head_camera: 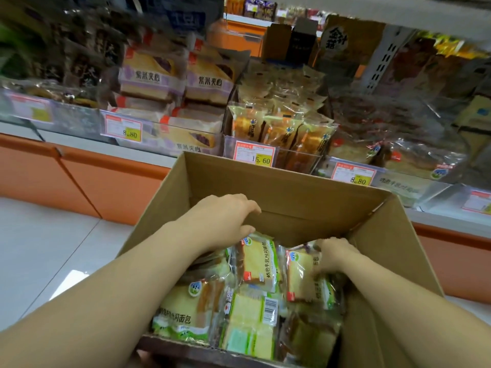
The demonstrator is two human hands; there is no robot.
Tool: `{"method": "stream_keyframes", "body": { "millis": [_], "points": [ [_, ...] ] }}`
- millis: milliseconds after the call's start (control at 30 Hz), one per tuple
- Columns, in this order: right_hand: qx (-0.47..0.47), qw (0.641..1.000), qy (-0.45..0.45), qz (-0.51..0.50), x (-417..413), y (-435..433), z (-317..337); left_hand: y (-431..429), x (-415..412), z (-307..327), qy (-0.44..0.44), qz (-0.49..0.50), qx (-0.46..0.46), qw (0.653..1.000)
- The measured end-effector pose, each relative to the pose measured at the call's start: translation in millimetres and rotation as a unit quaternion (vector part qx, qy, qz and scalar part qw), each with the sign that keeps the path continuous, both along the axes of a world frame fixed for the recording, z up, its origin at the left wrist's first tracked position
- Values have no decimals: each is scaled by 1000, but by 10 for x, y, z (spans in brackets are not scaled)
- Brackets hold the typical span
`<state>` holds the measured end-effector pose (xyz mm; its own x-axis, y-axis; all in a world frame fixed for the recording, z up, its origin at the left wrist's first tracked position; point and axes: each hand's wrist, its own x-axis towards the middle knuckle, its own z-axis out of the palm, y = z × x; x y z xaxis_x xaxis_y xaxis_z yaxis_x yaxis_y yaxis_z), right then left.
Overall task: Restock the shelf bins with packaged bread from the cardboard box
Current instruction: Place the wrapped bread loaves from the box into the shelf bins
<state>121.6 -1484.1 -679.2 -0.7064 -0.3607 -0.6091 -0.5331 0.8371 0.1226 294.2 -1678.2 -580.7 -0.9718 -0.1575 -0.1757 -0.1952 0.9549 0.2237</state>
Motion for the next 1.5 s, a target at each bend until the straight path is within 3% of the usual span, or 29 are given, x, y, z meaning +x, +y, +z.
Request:
{"method": "stream_keyframes", "body": {
  "millis": [200, 400, 633, 767, 900, 967, 1067, 1167, 1333, 1500],
  "points": [
    [27, 995, -11, 91, 150, -129, 223, 46, -9, -27, -18, 3, 11, 1000],
    [-94, 971, 74, 208, 375, -68, 856, 165, -73, 65, -10, 19, 87, 996],
    [-319, 929, 133, 136, 272, 392, 1617, 610, -331, 409, 103, 49, 183, 977],
    [-487, 856, 147, 92, 104, 636, 1795, 832, -493, 662, 211, 78, 226, 948],
    [-666, 737, 107, 49, -19, 733, 1831, 984, -731, 858, 266, 39, 172, 948],
    [-703, 702, 109, 37, -134, 753, 1796, 1033, -890, 946, 312, 32, 111, 943],
    [-685, 710, 162, -1, -379, 821, 1724, 1025, -1153, 1033, 365, 28, -29, 930],
    [-647, 741, 173, -43, -588, 928, 1658, 963, -1402, 1055, 339, 23, -120, 933],
    [-580, 792, 186, -51, -780, 994, 1505, 963, -1680, 1063, 257, 25, -181, 949],
    [-518, 829, 210, -32, -974, 1005, 1408, 835, -1782, 1265, 163, 25, -182, 969]
  ]
}}
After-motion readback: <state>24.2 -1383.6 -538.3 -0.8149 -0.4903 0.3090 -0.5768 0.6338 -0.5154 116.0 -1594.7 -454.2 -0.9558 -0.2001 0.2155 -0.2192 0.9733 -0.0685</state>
